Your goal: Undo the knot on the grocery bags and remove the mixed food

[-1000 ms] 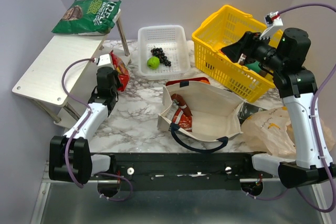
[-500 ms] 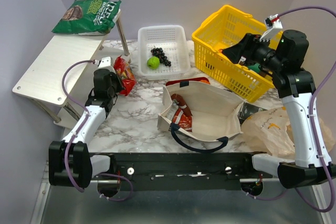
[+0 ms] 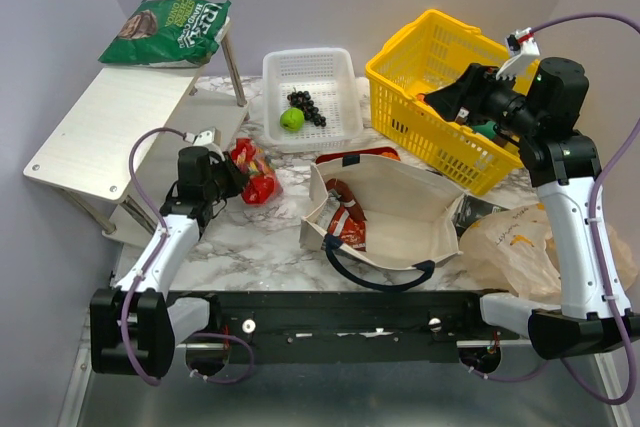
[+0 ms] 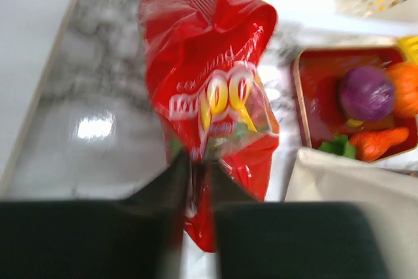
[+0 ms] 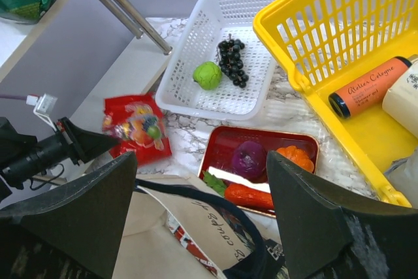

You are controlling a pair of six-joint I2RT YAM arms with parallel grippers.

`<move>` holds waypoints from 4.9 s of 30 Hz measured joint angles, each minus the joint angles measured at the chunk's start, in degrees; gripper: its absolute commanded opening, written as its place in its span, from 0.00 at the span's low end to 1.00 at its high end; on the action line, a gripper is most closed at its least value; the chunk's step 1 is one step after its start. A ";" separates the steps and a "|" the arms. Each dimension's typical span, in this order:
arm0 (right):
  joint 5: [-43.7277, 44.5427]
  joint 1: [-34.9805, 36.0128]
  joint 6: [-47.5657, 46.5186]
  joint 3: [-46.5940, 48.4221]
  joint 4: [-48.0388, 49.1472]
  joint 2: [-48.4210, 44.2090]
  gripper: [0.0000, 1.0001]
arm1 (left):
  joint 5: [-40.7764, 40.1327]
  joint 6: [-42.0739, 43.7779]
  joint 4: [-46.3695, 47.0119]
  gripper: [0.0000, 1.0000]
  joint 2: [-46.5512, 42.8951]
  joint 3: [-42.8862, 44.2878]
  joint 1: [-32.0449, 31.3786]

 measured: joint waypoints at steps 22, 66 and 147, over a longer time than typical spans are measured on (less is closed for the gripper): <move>-1.53 -0.39 1.07 -1.73 0.61 0.46 0.88 | -13.49 3.23 -27.39 0.60 2.54 19.19 -14.64; -1.99 -2.78 0.94 -6.84 0.90 -3.48 0.89 | -28.39 38.29 -36.26 0.00 30.23 23.54 -25.14; -2.32 -9.01 0.70 -15.21 0.92 -10.56 0.89 | -55.30 60.61 -21.35 0.34 36.28 35.91 -16.06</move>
